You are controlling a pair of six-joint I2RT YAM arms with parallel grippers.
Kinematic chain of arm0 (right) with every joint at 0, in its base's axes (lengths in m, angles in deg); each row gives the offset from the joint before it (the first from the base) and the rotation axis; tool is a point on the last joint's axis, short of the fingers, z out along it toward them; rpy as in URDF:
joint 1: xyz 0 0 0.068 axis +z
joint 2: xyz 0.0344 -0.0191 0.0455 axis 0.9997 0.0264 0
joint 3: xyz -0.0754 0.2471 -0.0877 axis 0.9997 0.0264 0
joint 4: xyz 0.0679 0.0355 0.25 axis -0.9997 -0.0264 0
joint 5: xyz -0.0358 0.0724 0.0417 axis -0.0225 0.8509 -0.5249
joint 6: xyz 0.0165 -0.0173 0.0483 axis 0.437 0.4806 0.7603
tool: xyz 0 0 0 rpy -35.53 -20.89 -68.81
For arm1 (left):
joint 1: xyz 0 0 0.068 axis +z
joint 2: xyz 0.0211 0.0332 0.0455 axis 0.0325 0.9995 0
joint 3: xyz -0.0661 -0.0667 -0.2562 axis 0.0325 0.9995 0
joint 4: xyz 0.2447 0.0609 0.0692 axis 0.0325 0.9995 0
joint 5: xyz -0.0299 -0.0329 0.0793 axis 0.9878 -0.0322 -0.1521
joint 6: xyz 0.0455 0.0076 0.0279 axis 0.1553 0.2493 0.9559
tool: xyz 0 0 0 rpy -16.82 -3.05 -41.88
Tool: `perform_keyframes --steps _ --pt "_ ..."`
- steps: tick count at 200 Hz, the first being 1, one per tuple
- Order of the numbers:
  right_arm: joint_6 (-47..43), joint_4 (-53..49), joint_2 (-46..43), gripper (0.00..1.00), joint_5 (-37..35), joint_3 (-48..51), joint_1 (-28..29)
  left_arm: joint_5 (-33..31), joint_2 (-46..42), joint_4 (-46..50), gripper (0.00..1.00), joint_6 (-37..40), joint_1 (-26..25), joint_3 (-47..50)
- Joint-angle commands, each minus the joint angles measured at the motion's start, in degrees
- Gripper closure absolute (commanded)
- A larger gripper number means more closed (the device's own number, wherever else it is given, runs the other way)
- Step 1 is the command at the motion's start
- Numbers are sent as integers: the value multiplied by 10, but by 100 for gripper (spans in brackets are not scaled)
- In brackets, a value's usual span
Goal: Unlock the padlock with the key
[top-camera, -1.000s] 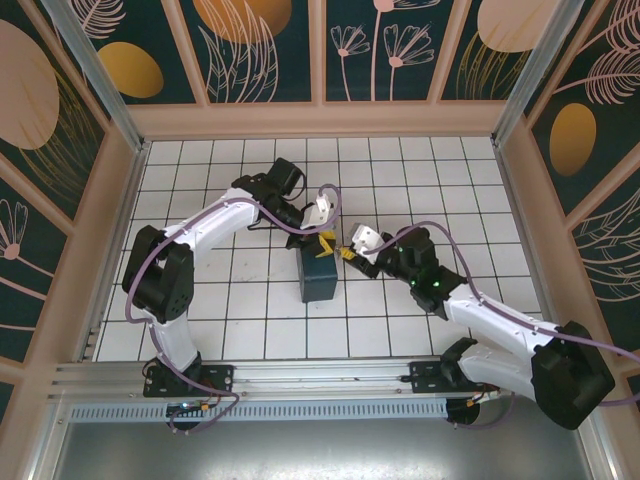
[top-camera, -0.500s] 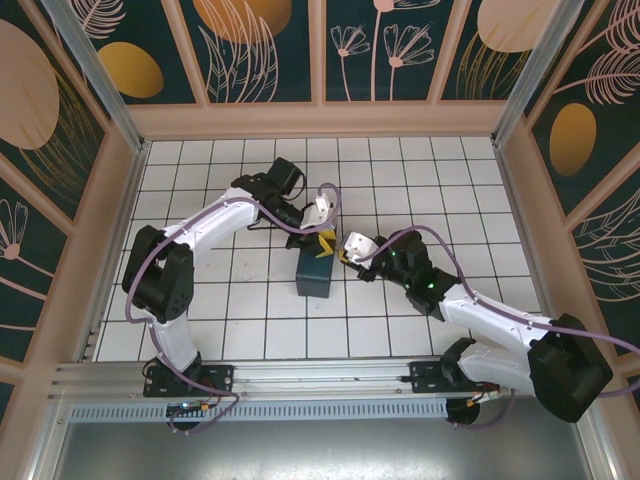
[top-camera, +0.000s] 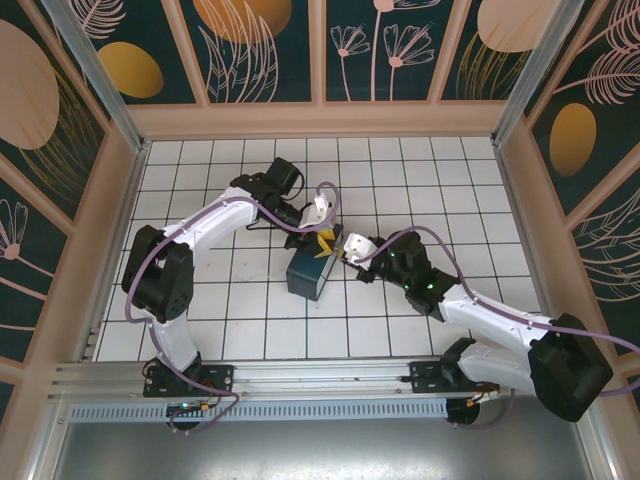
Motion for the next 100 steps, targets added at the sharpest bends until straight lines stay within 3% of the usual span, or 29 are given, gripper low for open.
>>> perform_keyframes --steps 1,26,70,100 --pt "1 25 7 75 0 -17 13 41 -14 1 71 14 -1 -18" --pt "-4 42 14 74 -16 -19 21 44 -11 1 71 15 -3 -18" --pt "-10 35 23 96 -10 -25 21 39 -12 -1 72 14 -4 -16" --pt "19 1 18 100 31 -39 21 37 -22 -24 73 2 -4 -6"
